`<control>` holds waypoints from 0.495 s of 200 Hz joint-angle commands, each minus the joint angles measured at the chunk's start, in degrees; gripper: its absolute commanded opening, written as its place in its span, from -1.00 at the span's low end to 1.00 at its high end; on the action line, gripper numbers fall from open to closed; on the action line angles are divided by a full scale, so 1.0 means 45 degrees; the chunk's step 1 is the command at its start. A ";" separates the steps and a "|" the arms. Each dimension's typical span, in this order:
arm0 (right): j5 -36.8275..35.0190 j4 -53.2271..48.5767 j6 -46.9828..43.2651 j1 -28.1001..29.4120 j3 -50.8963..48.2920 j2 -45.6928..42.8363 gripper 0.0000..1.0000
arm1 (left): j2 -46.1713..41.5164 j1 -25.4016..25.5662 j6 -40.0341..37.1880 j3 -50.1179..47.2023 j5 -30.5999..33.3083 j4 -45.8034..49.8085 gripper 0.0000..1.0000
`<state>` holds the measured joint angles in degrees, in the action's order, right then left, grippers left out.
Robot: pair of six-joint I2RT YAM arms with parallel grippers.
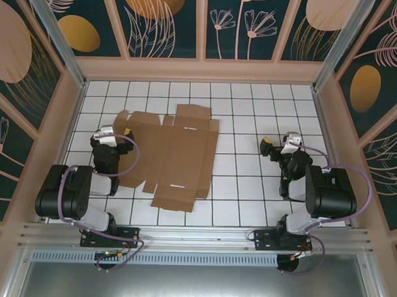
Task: Fold the paper box
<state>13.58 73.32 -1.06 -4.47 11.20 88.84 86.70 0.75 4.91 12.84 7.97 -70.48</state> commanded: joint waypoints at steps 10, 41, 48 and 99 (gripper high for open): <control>0.0165 0.0587 0.0138 -0.0144 0.0249 0.0135 0.98 | 0.0134 -0.0010 -0.0126 0.0291 0.0105 -0.0315 0.98; 0.0194 0.0575 0.0147 -0.0156 0.0260 0.0141 0.98 | 0.0161 -0.0016 -0.0114 0.0308 0.0092 -0.0318 0.97; 0.0204 0.0581 0.0157 -0.0168 0.0265 0.0139 0.98 | 0.0173 -0.0011 -0.0114 0.0309 0.0113 -0.0315 0.98; 0.0243 0.0747 0.0191 -0.0159 0.0195 0.0135 0.98 | 0.0080 -0.0009 -0.0114 0.0220 0.0105 -0.0385 0.98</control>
<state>13.65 73.54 -0.89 -4.80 11.22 89.01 86.80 0.75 4.91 13.13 7.97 -70.48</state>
